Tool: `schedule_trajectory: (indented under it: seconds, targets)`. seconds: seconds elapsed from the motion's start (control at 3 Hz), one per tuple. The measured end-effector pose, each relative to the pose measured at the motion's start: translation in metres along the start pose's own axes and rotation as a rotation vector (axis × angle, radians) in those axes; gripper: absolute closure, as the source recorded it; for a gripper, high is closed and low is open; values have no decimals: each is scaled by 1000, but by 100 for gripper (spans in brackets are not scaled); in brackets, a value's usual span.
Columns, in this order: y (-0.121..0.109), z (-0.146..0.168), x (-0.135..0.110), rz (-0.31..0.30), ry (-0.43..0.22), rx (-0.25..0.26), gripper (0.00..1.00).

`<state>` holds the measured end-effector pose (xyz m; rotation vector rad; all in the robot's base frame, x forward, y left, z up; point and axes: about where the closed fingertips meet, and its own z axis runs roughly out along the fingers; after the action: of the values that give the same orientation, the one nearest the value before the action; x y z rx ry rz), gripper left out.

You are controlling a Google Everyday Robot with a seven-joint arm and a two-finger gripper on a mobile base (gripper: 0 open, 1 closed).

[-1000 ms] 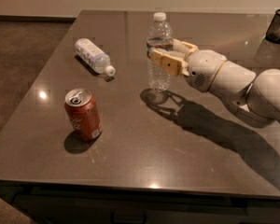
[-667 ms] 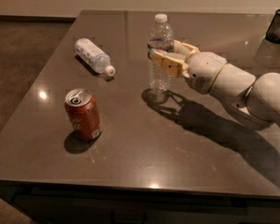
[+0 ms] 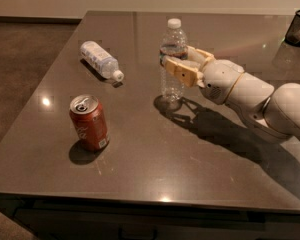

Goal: Place water bottle upright

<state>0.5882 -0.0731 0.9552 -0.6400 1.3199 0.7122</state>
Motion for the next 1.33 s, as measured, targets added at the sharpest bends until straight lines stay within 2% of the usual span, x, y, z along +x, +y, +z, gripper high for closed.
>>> schedule_trajectory:
  seconds: [0.33, 1.33]
  targets:
    - [-2, -2, 6, -1, 4, 14, 69]
    - [-5, -5, 13, 1, 13, 27, 0]
